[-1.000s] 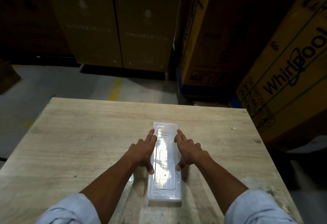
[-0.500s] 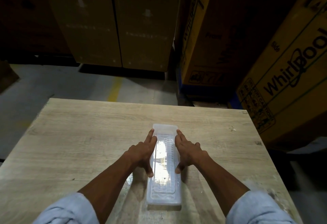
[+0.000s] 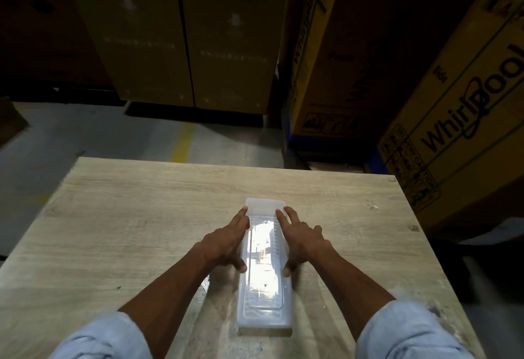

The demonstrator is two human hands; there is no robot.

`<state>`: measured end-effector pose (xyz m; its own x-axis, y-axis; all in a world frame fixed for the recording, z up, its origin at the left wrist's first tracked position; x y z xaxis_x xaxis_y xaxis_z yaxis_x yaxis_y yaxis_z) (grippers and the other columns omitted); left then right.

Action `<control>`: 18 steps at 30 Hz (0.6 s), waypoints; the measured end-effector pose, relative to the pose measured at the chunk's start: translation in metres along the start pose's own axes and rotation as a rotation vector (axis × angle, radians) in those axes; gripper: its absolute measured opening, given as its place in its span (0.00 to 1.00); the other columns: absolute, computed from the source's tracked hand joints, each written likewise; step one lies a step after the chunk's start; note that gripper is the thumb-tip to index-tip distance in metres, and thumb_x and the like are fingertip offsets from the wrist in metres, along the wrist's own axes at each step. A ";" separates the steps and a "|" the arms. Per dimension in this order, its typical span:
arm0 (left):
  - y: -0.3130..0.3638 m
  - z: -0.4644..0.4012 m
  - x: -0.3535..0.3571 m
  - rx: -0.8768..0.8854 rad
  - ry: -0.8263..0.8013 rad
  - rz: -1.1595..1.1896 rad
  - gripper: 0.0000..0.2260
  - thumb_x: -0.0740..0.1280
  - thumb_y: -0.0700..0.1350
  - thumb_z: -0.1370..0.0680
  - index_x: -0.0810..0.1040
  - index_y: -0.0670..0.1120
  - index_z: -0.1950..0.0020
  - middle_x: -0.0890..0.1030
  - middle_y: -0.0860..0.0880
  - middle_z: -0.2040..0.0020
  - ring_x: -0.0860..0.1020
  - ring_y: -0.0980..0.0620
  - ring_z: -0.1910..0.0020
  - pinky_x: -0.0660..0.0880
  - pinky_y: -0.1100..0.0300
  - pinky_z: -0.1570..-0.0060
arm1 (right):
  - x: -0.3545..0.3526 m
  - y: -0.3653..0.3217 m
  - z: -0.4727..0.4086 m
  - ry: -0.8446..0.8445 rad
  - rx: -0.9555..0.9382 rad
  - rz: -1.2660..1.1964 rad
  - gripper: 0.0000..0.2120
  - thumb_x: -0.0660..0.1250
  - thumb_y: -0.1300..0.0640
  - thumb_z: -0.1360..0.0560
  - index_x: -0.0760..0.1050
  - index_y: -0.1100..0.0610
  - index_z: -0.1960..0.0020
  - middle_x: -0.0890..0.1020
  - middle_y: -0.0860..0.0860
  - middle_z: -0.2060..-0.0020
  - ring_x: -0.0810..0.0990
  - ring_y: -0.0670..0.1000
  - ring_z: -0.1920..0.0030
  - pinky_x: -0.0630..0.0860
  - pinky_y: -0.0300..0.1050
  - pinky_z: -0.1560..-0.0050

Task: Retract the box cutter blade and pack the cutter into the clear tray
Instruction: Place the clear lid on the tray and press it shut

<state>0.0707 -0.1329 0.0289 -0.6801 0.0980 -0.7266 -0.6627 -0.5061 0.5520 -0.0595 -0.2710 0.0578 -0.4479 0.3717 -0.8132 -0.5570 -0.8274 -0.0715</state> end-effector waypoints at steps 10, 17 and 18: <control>-0.005 -0.014 -0.002 -0.063 -0.078 0.022 0.74 0.86 0.53 0.46 0.26 0.57 0.24 0.62 0.44 0.20 0.67 0.37 0.25 0.64 0.40 0.25 | 0.000 0.001 -0.006 -0.032 -0.005 -0.014 0.71 0.86 0.46 0.40 0.34 0.50 0.18 0.32 0.53 0.19 0.56 0.65 0.20 0.52 0.74 0.24; 0.000 -0.016 -0.003 -0.037 -0.103 -0.058 0.74 0.86 0.52 0.45 0.28 0.54 0.23 0.43 0.48 0.17 0.63 0.38 0.22 0.64 0.43 0.24 | 0.000 0.005 -0.005 -0.032 -0.017 -0.036 0.69 0.86 0.46 0.41 0.37 0.50 0.19 0.33 0.51 0.19 0.59 0.64 0.21 0.53 0.76 0.26; 0.000 -0.015 -0.004 -0.037 -0.097 -0.069 0.72 0.86 0.52 0.45 0.31 0.54 0.22 0.39 0.50 0.17 0.64 0.39 0.23 0.65 0.42 0.25 | 0.000 0.005 -0.006 -0.027 -0.017 -0.040 0.69 0.85 0.46 0.40 0.38 0.50 0.19 0.33 0.51 0.18 0.60 0.64 0.21 0.53 0.76 0.26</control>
<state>0.0779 -0.1464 0.0253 -0.6616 0.2149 -0.7185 -0.6982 -0.5261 0.4856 -0.0579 -0.2777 0.0542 -0.4442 0.4156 -0.7937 -0.5628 -0.8187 -0.1136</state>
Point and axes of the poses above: each hand's wrist, its own z-axis away from the middle knuckle, its own x-axis out of the palm, y = z × x, the point moved 4 cm from there along -z, towards the middle knuckle
